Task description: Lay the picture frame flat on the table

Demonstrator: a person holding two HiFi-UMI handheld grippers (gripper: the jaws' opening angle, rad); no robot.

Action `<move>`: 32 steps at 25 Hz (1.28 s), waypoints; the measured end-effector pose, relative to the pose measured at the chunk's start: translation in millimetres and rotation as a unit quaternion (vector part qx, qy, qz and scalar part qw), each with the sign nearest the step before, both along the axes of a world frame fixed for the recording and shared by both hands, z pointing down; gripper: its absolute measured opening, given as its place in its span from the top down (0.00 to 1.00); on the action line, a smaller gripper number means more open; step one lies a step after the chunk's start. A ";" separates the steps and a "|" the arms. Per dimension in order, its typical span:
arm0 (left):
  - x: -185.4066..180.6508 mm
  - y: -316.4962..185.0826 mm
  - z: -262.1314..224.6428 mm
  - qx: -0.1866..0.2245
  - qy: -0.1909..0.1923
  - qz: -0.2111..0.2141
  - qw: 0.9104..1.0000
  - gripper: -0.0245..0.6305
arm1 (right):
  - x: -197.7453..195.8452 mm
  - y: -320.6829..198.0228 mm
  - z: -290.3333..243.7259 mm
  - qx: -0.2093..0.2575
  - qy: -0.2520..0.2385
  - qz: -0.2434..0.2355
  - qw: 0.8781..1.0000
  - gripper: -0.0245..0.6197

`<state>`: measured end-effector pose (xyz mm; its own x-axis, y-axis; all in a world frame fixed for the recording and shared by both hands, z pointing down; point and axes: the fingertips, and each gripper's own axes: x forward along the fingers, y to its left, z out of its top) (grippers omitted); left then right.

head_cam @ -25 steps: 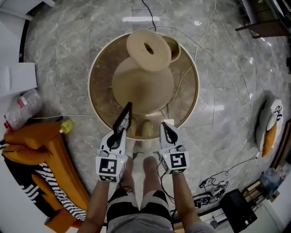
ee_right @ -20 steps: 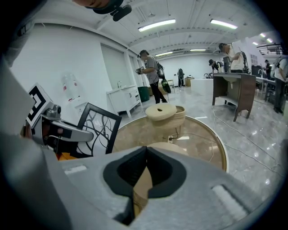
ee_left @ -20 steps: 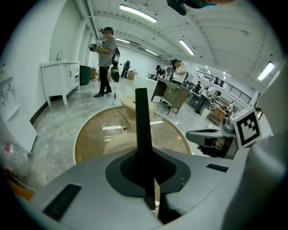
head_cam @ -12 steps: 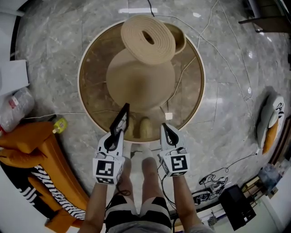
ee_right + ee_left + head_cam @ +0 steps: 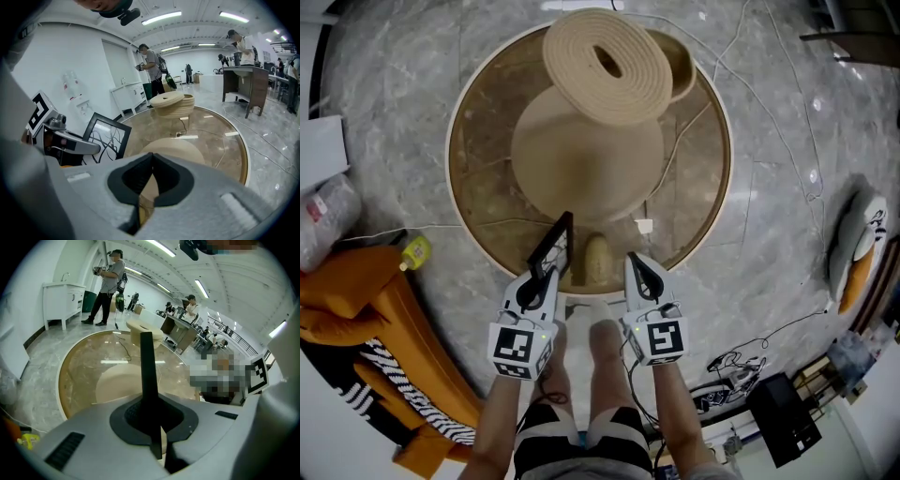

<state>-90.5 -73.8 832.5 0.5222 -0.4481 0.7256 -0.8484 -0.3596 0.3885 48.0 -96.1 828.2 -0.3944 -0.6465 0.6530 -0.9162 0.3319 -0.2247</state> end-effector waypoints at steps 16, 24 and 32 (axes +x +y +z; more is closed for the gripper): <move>-6.2 -34.6 24.0 -0.048 0.014 -0.025 0.998 0.87 | -5.8 -23.3 16.9 -0.024 -0.005 0.000 1.000 0.96; -3.3 -46.8 32.1 -0.054 0.027 -0.036 0.998 0.86 | -7.2 -31.2 27.6 -0.037 -0.008 -0.001 0.999 0.96; -7.8 -55.0 45.9 -0.069 0.032 -0.049 0.996 0.84 | -9.5 -34.1 34.7 -0.046 -0.011 0.002 0.999 0.96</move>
